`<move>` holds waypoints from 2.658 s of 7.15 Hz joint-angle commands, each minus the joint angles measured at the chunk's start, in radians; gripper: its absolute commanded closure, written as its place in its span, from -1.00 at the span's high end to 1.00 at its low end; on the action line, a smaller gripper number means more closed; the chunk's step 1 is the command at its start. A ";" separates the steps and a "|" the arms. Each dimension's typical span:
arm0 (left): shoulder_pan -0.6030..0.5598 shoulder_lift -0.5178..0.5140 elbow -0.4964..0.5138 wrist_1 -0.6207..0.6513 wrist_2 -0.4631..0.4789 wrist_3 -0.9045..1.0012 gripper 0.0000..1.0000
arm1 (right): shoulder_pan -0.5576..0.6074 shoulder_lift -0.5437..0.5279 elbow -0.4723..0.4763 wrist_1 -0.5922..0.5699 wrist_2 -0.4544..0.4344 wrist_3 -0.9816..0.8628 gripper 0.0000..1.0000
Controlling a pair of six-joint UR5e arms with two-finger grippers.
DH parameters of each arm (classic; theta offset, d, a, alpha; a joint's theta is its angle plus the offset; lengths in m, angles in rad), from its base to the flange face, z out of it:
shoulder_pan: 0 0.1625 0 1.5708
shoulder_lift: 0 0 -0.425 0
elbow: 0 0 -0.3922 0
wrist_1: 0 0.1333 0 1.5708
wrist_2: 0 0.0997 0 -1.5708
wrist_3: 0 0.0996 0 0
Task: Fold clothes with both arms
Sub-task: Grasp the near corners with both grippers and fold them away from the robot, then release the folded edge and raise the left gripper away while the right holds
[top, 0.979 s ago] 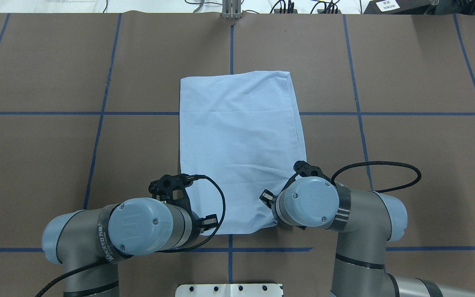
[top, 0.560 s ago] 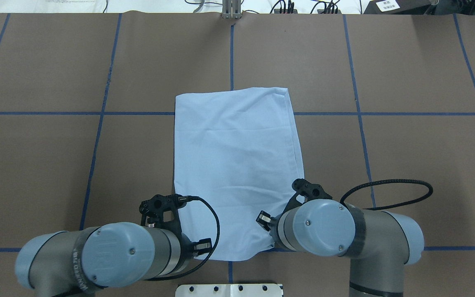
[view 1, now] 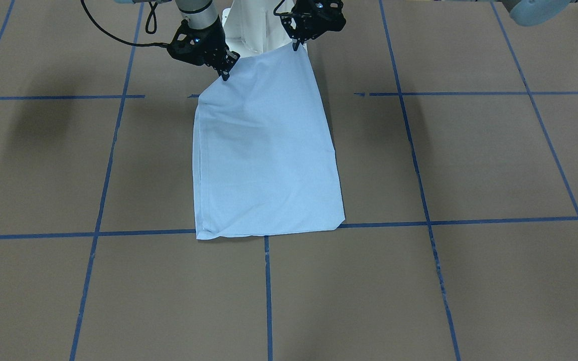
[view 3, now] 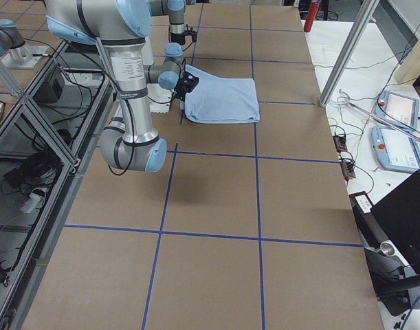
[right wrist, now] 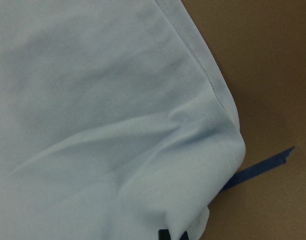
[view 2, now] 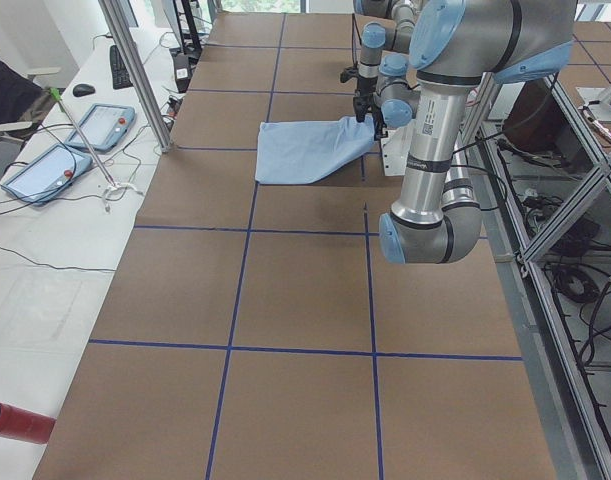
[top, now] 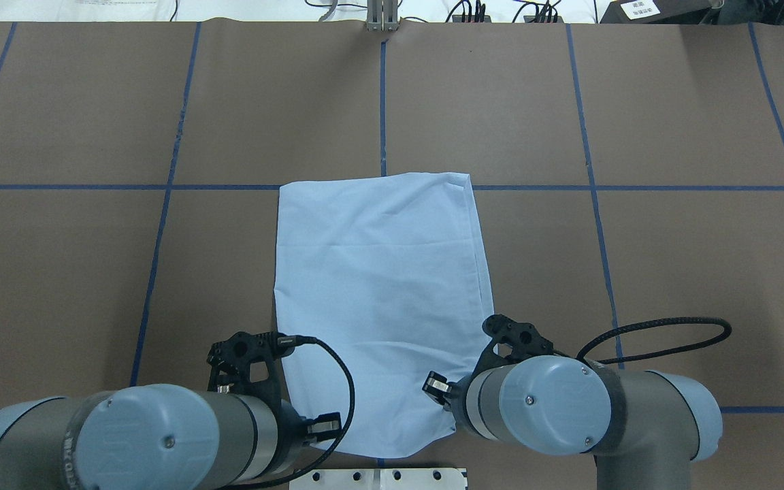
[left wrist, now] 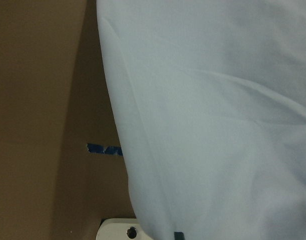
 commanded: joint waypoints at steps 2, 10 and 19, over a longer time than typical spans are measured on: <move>-0.209 -0.087 0.166 -0.081 -0.004 0.009 -1.00 | 0.161 0.020 -0.157 0.227 -0.004 -0.033 -1.00; -0.384 -0.148 0.480 -0.370 -0.007 0.038 -1.00 | 0.355 0.292 -0.514 0.233 0.043 -0.039 -1.00; -0.675 -0.336 0.869 -0.511 -0.148 0.372 1.00 | 0.613 0.406 -0.759 0.231 0.220 -0.310 1.00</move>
